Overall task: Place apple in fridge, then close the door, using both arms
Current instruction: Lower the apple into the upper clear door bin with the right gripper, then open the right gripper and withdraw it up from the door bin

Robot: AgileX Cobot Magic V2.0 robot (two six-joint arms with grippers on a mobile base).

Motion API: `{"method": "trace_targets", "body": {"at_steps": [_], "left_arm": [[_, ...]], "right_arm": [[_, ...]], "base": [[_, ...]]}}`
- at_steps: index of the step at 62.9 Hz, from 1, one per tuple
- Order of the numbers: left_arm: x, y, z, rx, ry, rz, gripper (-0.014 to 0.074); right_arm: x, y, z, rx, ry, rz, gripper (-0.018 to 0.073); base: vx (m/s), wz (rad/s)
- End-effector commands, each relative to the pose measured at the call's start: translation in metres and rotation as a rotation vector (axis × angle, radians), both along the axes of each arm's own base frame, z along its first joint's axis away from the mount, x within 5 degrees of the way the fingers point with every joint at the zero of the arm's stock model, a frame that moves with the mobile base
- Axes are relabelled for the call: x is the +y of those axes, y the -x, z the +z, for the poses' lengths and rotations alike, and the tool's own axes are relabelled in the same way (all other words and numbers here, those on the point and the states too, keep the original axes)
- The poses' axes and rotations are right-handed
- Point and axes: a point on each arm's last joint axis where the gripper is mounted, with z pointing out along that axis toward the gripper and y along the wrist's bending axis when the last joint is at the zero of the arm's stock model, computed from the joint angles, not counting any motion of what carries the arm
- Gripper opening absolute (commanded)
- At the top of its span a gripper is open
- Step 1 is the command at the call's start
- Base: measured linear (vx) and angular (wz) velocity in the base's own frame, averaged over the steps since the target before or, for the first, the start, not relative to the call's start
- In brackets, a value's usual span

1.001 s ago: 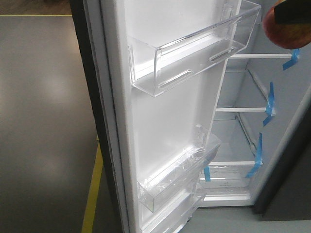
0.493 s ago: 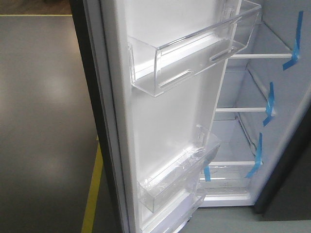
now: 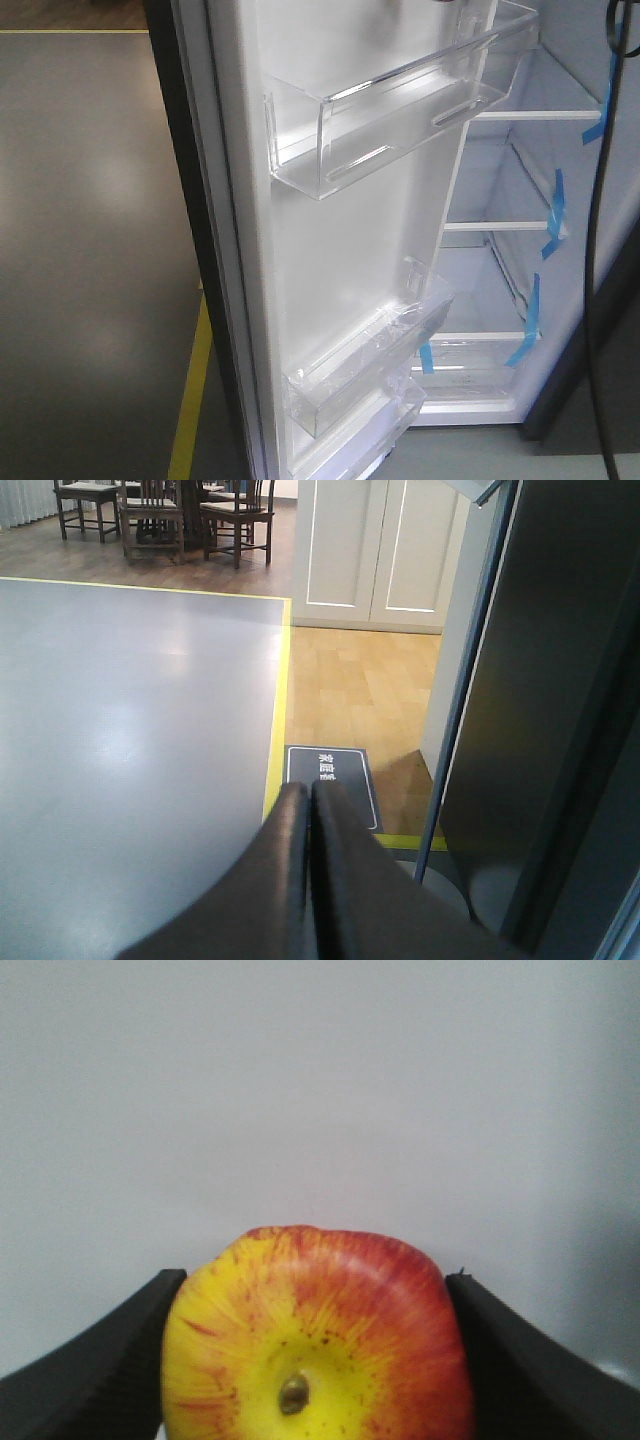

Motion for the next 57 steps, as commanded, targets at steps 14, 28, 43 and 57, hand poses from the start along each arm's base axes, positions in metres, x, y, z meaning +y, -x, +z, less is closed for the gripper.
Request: {"method": "trace_targets", "body": {"at_steps": [14,28,43,57], "left_arm": [[-0.002,-0.001,-0.003,-0.051,-0.005,-0.023,-0.0006],[-0.002,-0.001,-0.003,-0.051,-0.005,-0.023,-0.0006],[-0.002,-0.001,-0.002,-0.058,-0.004,-0.025,-0.0006],[-0.004,-0.001,0.003,-0.115,0.017,-0.039,-0.0006]], "right_arm": [[0.001,0.01,0.017,-0.072,0.053,-0.04,0.0155],[0.001,0.01,0.015,-0.058,0.067,-0.045,0.0473],[0.001,0.01,0.015,-0.059,0.065,-0.046,0.0609],[0.001,0.018,0.025,-0.079,0.026,-0.041,0.0509]], "base": [[0.0,0.0],[0.0,0.0],[0.0,0.0],[0.0,0.0]]}}
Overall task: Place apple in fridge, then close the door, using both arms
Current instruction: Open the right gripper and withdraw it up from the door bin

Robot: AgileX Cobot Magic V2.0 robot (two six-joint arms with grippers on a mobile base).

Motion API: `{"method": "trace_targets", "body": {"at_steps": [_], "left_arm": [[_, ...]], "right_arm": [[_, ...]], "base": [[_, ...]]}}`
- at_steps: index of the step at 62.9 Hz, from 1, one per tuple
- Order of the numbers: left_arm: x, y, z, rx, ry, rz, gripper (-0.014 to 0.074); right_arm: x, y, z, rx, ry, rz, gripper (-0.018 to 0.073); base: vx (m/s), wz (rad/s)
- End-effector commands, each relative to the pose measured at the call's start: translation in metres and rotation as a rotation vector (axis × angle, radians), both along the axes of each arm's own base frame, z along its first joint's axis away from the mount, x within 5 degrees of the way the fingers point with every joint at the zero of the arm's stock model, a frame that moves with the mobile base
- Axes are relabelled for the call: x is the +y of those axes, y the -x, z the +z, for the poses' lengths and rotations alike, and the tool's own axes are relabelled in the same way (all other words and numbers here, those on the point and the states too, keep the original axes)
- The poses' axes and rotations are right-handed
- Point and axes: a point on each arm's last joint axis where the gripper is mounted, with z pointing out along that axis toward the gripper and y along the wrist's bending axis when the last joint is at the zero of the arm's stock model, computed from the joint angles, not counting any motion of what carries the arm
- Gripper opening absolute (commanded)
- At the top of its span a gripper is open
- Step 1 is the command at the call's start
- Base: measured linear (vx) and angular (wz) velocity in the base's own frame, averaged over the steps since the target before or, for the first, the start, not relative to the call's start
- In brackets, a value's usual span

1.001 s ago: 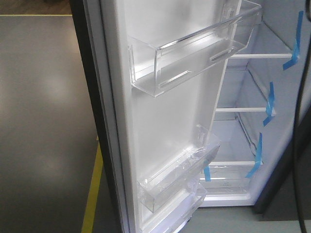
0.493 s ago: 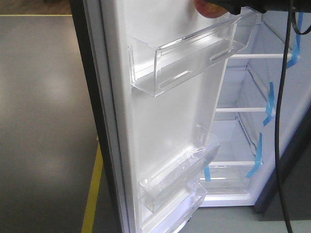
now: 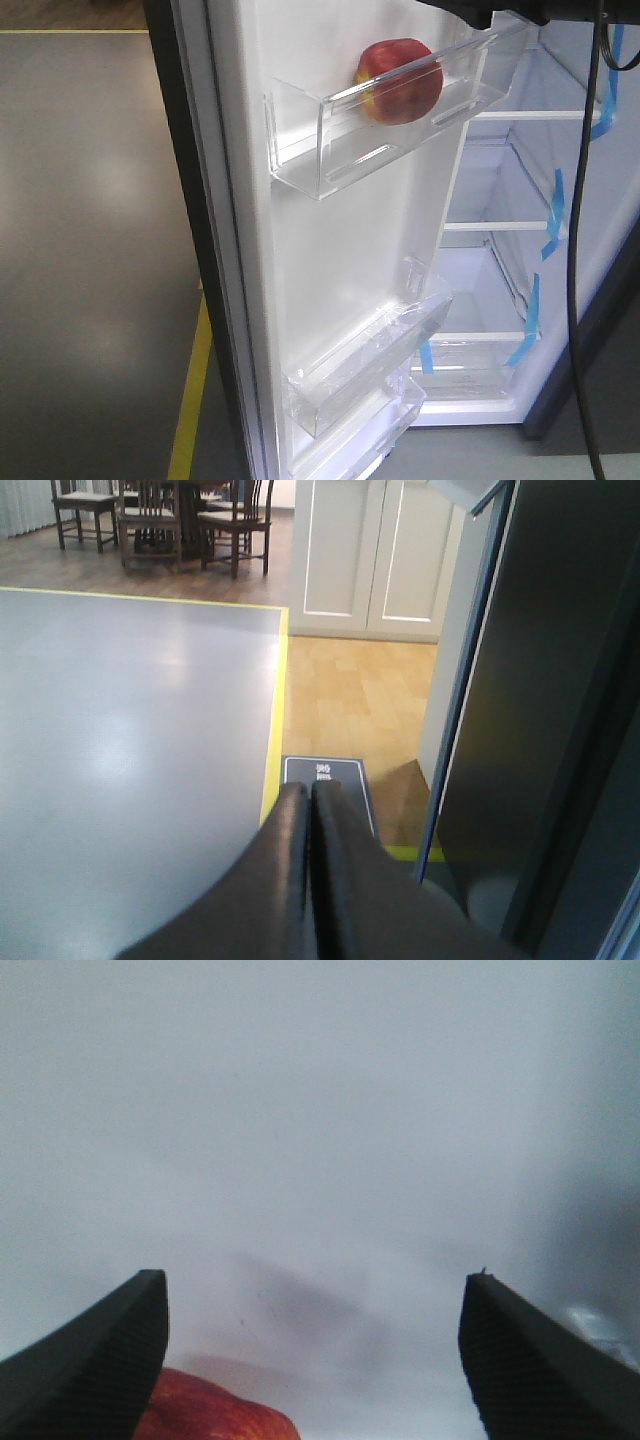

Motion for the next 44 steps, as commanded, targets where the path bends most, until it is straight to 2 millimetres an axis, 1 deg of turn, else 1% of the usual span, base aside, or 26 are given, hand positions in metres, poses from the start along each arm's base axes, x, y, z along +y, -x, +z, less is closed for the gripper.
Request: {"method": "trace_targets", "body": {"at_steps": [1,3,9,17,18,19,22,29,35,36,41,44], "left_arm": [[-0.003,-0.001,0.001,-0.096,0.018,-0.035,-0.0006],[-0.003,-0.001,0.003,-0.109,0.02,-0.038,-0.0006],[-0.004,-0.001,0.007,-0.155,0.045,-0.049,-0.0006],[-0.006,0.0,0.013,-0.226,0.048,-0.07,-0.0006],[-0.006,0.0,0.014,-0.236,0.048,-0.072,-0.0006],[-0.007,0.0,0.015,-0.246,0.048,-0.075,-0.0006],[-0.007,0.0,0.018,-0.282,0.049,-0.086,-0.0006],[-0.01,0.002,0.027,-0.376,0.092,-0.115,-0.0006],[-0.012,0.005,0.035,-0.459,0.193,-0.152,-0.0006],[-0.012,0.005,0.036,-0.478,0.217,-0.162,-0.0006],[-0.014,0.008,0.043,-0.54,0.309,-0.201,-0.0006],[-0.015,0.01,0.048,-0.582,0.35,-0.227,-0.0006]], "right_arm": [[0.0,0.024,0.039,-0.107,-0.083,-0.009,0.0494],[0.0,0.028,0.043,-0.118,-0.092,-0.007,0.0461],[0.0,0.045,0.059,-0.159,-0.109,0.0,0.0306],[0.001,0.073,0.077,-0.217,-0.072,0.019,0.0044],[0.001,0.077,0.078,-0.222,-0.065,0.023,-0.0002],[0.001,0.08,0.08,-0.222,-0.06,0.026,-0.0017],[0.002,0.094,0.086,-0.215,-0.049,0.04,-0.0015],[0.004,0.124,0.092,-0.191,-0.014,0.076,-0.0006],[0.001,0.15,0.088,-0.208,0.029,0.04,-0.0005],[0.001,0.157,0.089,-0.22,0.031,0.027,-0.0005],[-0.004,0.172,0.077,-0.229,0.027,-0.048,-0.0005],[-0.007,0.185,0.066,-0.235,0.032,-0.086,-0.0005]], "base": [[0.0,0.0],[0.0,0.0],[0.0,0.0],[0.0,0.0],[0.0,0.0],[0.0,0.0],[0.0,0.0],[0.0,0.0],[0.0,0.0],[0.0,0.0],[0.0,0.0],[0.0,0.0]]}}
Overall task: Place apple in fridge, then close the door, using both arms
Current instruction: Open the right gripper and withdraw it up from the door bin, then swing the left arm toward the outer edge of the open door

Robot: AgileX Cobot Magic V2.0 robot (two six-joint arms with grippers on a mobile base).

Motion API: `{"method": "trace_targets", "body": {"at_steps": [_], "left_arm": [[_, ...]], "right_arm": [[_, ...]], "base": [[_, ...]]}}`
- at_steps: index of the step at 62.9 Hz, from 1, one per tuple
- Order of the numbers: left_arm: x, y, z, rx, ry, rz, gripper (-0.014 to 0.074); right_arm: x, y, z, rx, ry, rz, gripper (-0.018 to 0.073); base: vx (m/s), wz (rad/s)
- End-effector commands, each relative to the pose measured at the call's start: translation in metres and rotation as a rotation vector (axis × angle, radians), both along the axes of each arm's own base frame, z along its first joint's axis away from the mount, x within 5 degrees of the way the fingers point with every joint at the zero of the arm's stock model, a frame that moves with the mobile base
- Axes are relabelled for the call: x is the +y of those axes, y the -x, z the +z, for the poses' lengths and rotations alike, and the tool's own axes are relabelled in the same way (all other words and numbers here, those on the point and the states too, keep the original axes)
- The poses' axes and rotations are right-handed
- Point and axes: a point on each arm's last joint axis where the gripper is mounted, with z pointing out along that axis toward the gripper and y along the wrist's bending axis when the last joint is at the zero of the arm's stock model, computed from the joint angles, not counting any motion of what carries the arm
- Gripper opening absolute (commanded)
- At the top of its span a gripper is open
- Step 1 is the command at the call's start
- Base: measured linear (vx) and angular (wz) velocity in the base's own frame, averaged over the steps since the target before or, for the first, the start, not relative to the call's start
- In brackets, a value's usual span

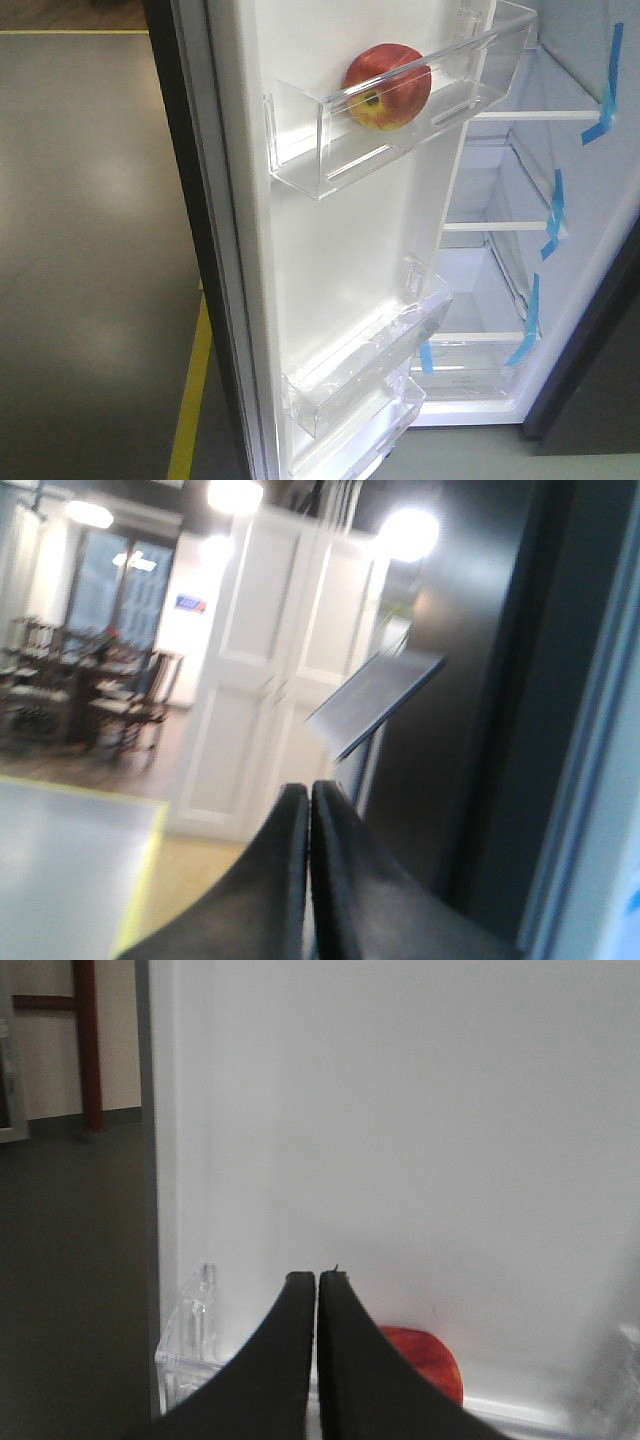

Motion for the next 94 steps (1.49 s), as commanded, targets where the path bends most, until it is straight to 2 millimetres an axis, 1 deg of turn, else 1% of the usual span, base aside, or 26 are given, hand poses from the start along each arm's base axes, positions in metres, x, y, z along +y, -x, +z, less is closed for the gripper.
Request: {"method": "trace_targets", "body": {"at_steps": [1,6,7,10,14,18,24,28,32,36,40,42,45,50,55,60,65,69,71,80,83,84,85,87,88,94], "left_arm": [[-0.004,0.007,0.008,-0.149,0.11,-0.097,-0.0006],[-0.006,0.011,0.014,-0.229,0.126,-0.132,-0.0006],[-0.006,0.011,0.015,-0.24,0.126,-0.136,-0.0006],[-0.006,0.013,0.018,-0.275,0.125,-0.148,-0.0006],[-0.007,0.016,0.021,-0.32,0.124,-0.162,-0.0006],[-0.008,0.018,0.023,-0.351,0.132,-0.178,-0.0006],[-0.008,0.02,0.026,-0.381,0.177,-0.213,-0.0006],[-0.006,0.021,0.027,-0.376,0.275,-0.249,-0.0006],[-0.003,0.021,0.028,-0.364,0.442,-0.311,-0.0006],[0.0,0.021,0.029,-0.353,0.609,-0.372,-0.0006],[0.005,0.022,0.031,-0.353,0.835,-0.462,-0.0006],[0.006,0.023,0.034,-0.353,0.907,-0.5,-0.0006],[0.007,0.025,0.042,-0.365,0.964,-0.534,-0.0006],[0.008,0.031,0.065,-0.392,0.97,-0.551,-0.0006],[0.008,0.037,0.093,-0.424,0.919,-0.536,-0.0006],[0.007,0.039,0.124,-0.468,0.834,-0.504,-0.0006],[0.004,0.032,0.152,-0.475,0.702,-0.45,-0.0006],[0.0,0.023,0.173,-0.474,0.593,-0.416,-0.0006],[-0.002,0.014,0.184,-0.458,0.561,-0.408,-0.0006],[-0.008,-0.044,0.22,-0.359,0.484,-0.384,-0.0006],[-0.011,-0.073,0.228,-0.309,0.455,-0.375,-0.0006],[-0.012,-0.079,0.233,-0.31,0.449,-0.379,-0.0006],[-0.013,-0.091,0.233,-0.287,0.45,-0.377,-0.0006],[-0.014,-0.106,0.237,-0.269,0.448,-0.385,-0.0006],[-0.015,-0.117,0.239,-0.257,0.452,-0.391,-0.0006],[-0.022,-0.168,0.245,-0.203,0.451,-0.449,-0.0006]], "right_arm": [[-0.007,0.033,-0.002,-0.085,-0.049,-0.102,-0.0005],[-0.01,0.052,-0.028,-0.065,-0.067,-0.155,-0.0005],[-0.011,0.054,-0.036,-0.048,-0.068,-0.162,-0.0005],[-0.012,0.066,-0.053,-0.034,-0.074,-0.184,-0.0005],[-0.014,0.082,-0.071,-0.027,-0.077,-0.201,-0.0005],[-0.015,0.095,-0.095,0.003,-0.094,-0.222,-0.0005],[-0.017,0.114,-0.122,0.026,-0.117,-0.243,-0.0005],[-0.018,0.126,-0.139,0.033,-0.139,-0.259,-0.0005],[-0.019,0.137,-0.152,0.034,-0.17,-0.276,-0.0005],[-0.02,0.149,-0.162,0.02,-0.205,-0.29,-0.0005],[-0.021,0.156,-0.169,0.011,-0.228,-0.298,-0.0005],[-0.021,0.16,-0.172,0.003,-0.234,-0.3,-0.0005],[-0.021,0.164,-0.173,-0.01,-0.233,-0.296,-0.0005],[-0.021,0.168,-0.172,-0.029,-0.233,-0.29,-0.0004],[-0.021,0.169,-0.172,-0.03,-0.244,-0.289,-0.0003],[-0.02,0.169,-0.171,-0.028,-0.259,-0.285,-0.0003],[-0.021,0.169,-0.171,-0.03,-0.261,-0.288,-0.0003],[-0.021,0.169,-0.171,-0.03,-0.261,-0.289,-0.0003],[-0.021,0.169,-0.171,-0.03,-0.261,-0.289,-0.0003],[-0.021,0.169,-0.171,-0.03,-0.261,-0.288,-0.0003],[-0.021,0.169,-0.171,-0.029,-0.26,-0.287,-0.0003],[-0.021,0.169,-0.171,-0.029,-0.26,-0.286,-0.0003],[-0.021,0.169,-0.171,-0.029,-0.26,-0.286,-0.0003],[-0.021,0.169,-0.171,-0.029,-0.26,-0.286,-0.0003],[-0.021,0.169,-0.171,-0.029,-0.26,-0.286,-0.0003],[-0.021,0.169,-0.171,-0.029,-0.258,-0.287,-0.0003]], "base": [[0.0,0.0],[0.0,0.0],[0.0,0.0],[0.0,0.0],[0.0,0.0],[0.0,0.0],[0.0,0.0],[0.0,0.0],[0.0,0.0],[0.0,0.0],[0.0,0.0],[0.0,0.0],[0.0,0.0],[0.0,0.0],[0.0,0.0],[0.0,0.0],[0.0,0.0],[0.0,0.0],[0.0,0.0],[0.0,0.0],[0.0,0.0],[0.0,0.0],[0.0,0.0],[0.0,0.0],[0.0,0.0],[0.0,0.0]]}}
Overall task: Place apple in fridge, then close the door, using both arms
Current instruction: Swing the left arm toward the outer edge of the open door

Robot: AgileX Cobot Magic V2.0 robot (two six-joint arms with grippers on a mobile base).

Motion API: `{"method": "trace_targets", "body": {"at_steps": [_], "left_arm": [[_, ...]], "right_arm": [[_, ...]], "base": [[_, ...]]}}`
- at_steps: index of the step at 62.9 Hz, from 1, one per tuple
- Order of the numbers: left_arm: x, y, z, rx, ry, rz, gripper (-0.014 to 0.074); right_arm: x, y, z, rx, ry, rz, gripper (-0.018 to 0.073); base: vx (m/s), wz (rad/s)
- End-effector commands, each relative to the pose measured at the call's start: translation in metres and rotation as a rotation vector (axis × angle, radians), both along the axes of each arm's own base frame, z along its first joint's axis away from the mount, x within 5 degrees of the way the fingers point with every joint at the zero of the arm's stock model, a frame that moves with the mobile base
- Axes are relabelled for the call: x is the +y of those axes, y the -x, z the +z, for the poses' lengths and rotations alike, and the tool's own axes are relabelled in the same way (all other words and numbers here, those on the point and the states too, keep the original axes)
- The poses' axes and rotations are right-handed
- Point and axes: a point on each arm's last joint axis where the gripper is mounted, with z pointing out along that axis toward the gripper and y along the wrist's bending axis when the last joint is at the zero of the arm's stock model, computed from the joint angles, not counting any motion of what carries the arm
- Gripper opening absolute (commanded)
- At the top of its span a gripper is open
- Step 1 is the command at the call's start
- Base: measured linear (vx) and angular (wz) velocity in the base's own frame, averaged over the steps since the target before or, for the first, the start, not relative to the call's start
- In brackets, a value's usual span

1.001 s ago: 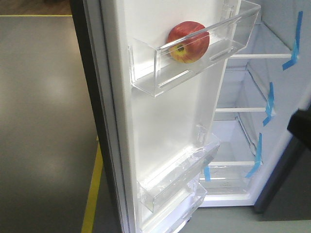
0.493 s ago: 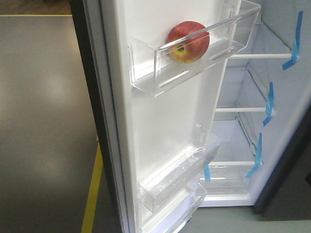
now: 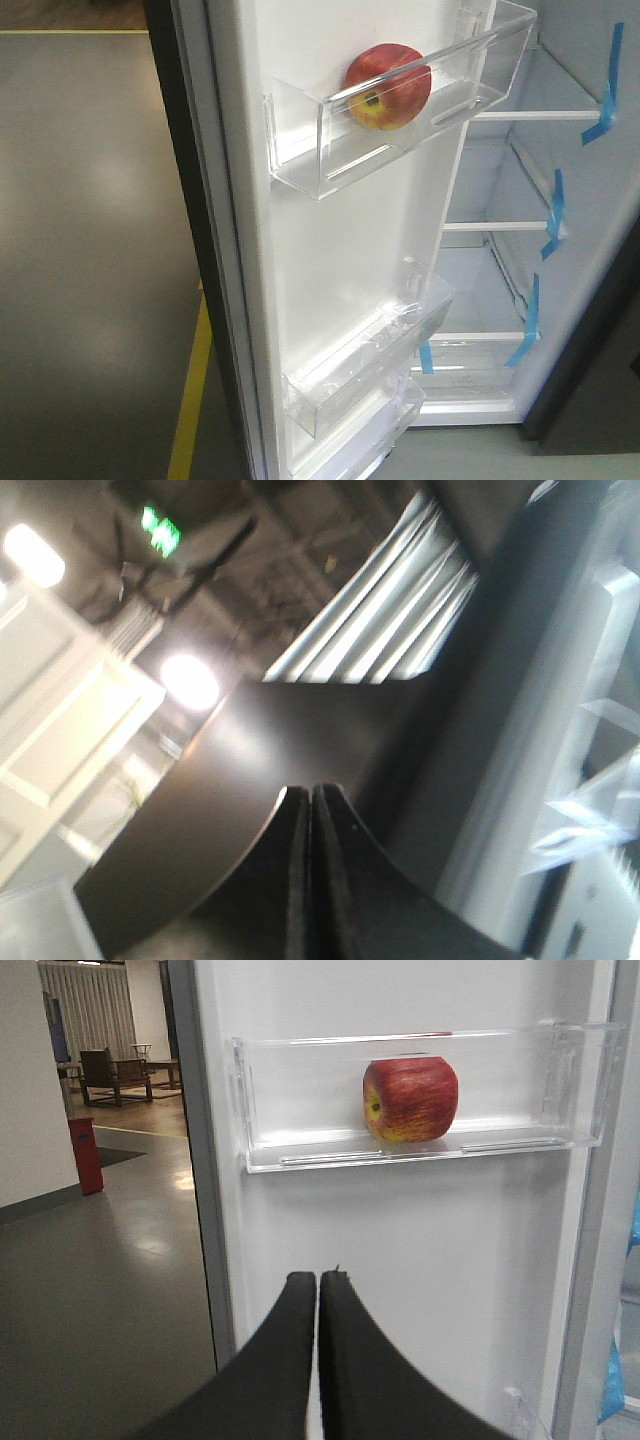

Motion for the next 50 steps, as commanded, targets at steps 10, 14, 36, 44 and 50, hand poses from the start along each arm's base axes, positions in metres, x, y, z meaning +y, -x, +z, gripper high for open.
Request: {"method": "trace_targets", "body": {"at_steps": [10,14,36,44,50], "left_arm": [[-0.023,-0.128,0.004,0.057,0.011,-0.268,-0.0002],[-0.032,-0.162,-0.005,0.084,0.032,-0.395,0.0009],[-0.064,-0.284,-0.041,-0.212,0.054,-1.072,0.015],[-0.064,-0.3,-0.043,-0.431,0.206,-1.102,0.0139],[-0.068,-0.298,-0.047,-0.553,0.227,-1.105,0.0092]], "right_arm": [[-0.002,-0.001,0.01,-0.032,-0.046,-0.026,-0.0003],[-0.002,-0.001,0.01,-0.032,-0.046,-0.025,-0.0003],[0.0,0.0,0.009,-0.018,-0.036,0.0,-0.0003],[0.002,0.001,0.008,-0.007,-0.03,0.02,-0.0003],[0.002,0.001,0.007,-0.006,-0.028,0.021,-0.0003]], "base": [[0.0,0.0],[0.0,0.0],[0.0,0.0],[0.0,0.0],[0.0,0.0]]}}
